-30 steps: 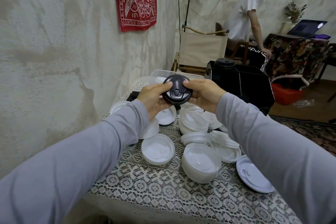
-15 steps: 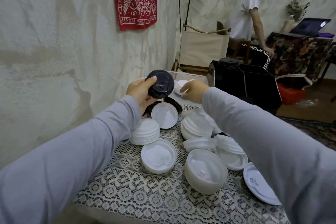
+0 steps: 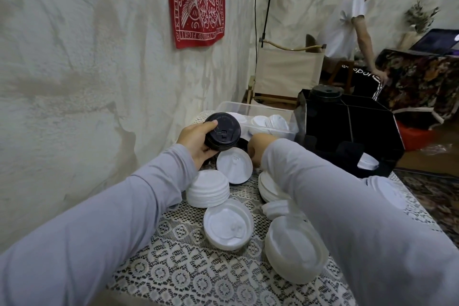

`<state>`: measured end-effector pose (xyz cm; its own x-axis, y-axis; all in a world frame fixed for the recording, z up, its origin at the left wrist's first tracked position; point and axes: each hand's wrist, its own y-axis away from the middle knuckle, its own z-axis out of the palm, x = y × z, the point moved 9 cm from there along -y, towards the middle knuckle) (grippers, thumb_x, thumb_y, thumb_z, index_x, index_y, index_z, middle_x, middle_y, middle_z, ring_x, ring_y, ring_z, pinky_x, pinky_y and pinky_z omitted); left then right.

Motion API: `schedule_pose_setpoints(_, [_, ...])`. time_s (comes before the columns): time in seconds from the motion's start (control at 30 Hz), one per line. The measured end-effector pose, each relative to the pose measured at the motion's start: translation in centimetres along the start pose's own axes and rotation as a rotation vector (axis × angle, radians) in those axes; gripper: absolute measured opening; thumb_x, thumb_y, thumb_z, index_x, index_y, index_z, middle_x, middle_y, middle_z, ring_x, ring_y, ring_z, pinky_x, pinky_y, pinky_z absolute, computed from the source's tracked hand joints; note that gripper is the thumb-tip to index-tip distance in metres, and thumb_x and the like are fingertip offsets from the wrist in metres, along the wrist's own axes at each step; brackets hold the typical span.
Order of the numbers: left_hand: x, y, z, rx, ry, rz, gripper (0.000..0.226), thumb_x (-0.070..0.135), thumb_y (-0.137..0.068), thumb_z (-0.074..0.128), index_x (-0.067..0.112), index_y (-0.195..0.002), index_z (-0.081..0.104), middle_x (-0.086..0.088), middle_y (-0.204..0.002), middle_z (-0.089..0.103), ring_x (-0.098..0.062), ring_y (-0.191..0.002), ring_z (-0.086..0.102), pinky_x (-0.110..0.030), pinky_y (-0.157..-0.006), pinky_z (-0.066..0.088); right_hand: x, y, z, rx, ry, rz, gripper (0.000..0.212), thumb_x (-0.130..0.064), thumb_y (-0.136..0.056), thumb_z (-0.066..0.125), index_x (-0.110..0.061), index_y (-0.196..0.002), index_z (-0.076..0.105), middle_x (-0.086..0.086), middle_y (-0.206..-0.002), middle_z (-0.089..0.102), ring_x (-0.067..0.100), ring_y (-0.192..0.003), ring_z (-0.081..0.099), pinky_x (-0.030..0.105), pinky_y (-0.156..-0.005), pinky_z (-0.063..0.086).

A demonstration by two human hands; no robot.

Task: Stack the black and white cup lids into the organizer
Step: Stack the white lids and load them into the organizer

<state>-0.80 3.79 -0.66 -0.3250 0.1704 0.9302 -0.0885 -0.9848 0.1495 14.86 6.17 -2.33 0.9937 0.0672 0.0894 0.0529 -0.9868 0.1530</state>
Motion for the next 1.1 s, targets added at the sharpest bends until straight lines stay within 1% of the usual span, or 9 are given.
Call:
schedule_pose_setpoints(0.2, [-0.4, 0.6, 0.1, -0.02, -0.015, -0.039, 0.002, 0.013, -0.09, 0.061, 0.013, -0.091, 0.06, -0.01, -0.096, 0.065, -0.026, -0.093, 0.062, -0.041, -0.086, 0.052, 1.1, 1.4, -2.6, 0.132, -0.164, 0.0, 0.01, -0.013, -0.085, 0.054, -0.012, -0.076, 0.058, 0.008, -0.081, 0.054, 0.025, -0.075, 0.049, 0.023, -0.063, 0.038])
schedule_pose_setpoints(0.27, [-0.3, 0.8, 0.2, -0.022, -0.002, -0.043, 0.004, 0.013, -0.089, 0.061, 0.012, -0.093, 0.06, -0.012, -0.099, 0.065, -0.027, -0.095, 0.062, -0.042, -0.084, 0.053, 2.6, 2.0, -3.8, 0.226, -0.412, 0.035, 0.01, -0.011, -0.084, 0.056, -0.007, -0.076, 0.059, 0.009, -0.08, 0.054, 0.023, -0.074, 0.048, 0.025, -0.063, 0.04])
schedule_pose_setpoints(0.4, [-0.3, 1.7, 1.0, -0.05, 0.046, -0.073, 0.005, 0.009, -0.09, 0.056, 0.009, -0.095, 0.057, -0.012, -0.09, 0.064, -0.028, -0.085, 0.063, -0.043, -0.074, 0.055, 5.6, 4.5, -4.9, 0.384, -0.96, 0.116, 0.01, -0.007, -0.086, 0.057, -0.001, -0.08, 0.063, 0.009, -0.072, 0.057, 0.02, -0.07, 0.051, 0.035, -0.078, 0.049])
schedule_pose_setpoints(0.53, [-1.0, 3.1, 2.2, -0.094, 0.073, -0.121, 0.005, 0.006, -0.089, 0.052, 0.007, -0.091, 0.056, -0.013, -0.09, 0.062, -0.029, -0.086, 0.063, -0.048, -0.082, 0.052, 7.2, 8.3, -5.0, 0.473, -1.472, 0.135, 0.014, -0.007, -0.092, 0.054, -0.003, -0.081, 0.062, 0.02, -0.089, 0.066, 0.026, -0.077, 0.062, 0.042, -0.081, 0.053])
schedule_pose_setpoints(0.67, [-2.0, 4.7, 3.7, -0.163, 0.075, -0.155, 0.009, 0.004, -0.089, 0.049, 0.009, -0.09, 0.057, -0.008, -0.088, 0.06, -0.024, -0.08, 0.061, -0.039, -0.07, 0.053, 7.5, 11.2, -4.6, 0.444, -1.836, 0.09, 0.018, -0.012, -0.097, 0.047, -0.014, -0.086, 0.061, 0.0, -0.068, 0.066, 0.017, -0.063, 0.064, 0.033, -0.066, 0.054])
schedule_pose_setpoints(0.87, [-2.9, 6.9, 5.5, -0.237, 0.074, -0.152, 0.036, -0.002, -0.087, 0.043, 0.017, -0.112, 0.059, -0.007, -0.099, 0.057, -0.026, -0.082, 0.061, -0.042, -0.078, 0.051, 7.8, 12.9, -3.0, 0.304, -1.955, 0.112, 0.018, -0.021, -0.096, 0.048, -0.017, -0.088, 0.063, 0.001, -0.078, 0.061, 0.015, -0.068, 0.054, 0.027, -0.065, 0.042])
schedule_pose_setpoints(0.97, [-3.0, 7.9, 6.0, -0.282, 0.057, -0.149, 0.032, -0.002, -0.088, 0.043, 0.019, -0.099, 0.064, -0.007, -0.094, 0.06, -0.025, -0.08, 0.062, -0.041, -0.08, 0.051, 8.0, 13.8, -3.3, 0.303, -1.951, 0.046, 0.022, -0.018, -0.094, 0.05, -0.017, -0.087, 0.072, 0.002, -0.082, 0.064, 0.015, -0.071, 0.056, 0.026, -0.068, 0.043])
schedule_pose_setpoints(1.03, [-3.1, 8.2, 6.2, -0.295, 0.055, -0.149, 0.03, -0.001, -0.088, 0.045, 0.018, -0.101, 0.065, -0.007, -0.094, 0.06, -0.024, -0.081, 0.062, -0.041, -0.081, 0.051, 7.9, 14.1, -3.4, 0.298, -1.896, 0.039, 0.022, -0.016, -0.093, 0.051, -0.015, -0.094, 0.072, 0.005, -0.091, 0.069, 0.018, -0.078, 0.062, 0.03, -0.076, 0.049])
schedule_pose_setpoints(1.1, [-3.2, 8.4, 6.5, -0.302, 0.051, -0.152, 0.033, 0.001, -0.089, 0.049, 0.015, -0.116, 0.061, -0.009, -0.1, 0.06, -0.025, -0.085, 0.061, -0.042, -0.083, 0.051, 7.4, 14.2, -3.2, 0.266, -1.819, 0.058, 0.019, -0.014, -0.092, 0.053, -0.01, -0.099, 0.07, 0.011, -0.103, 0.069, 0.023, -0.089, 0.064, 0.037, -0.088, 0.049])
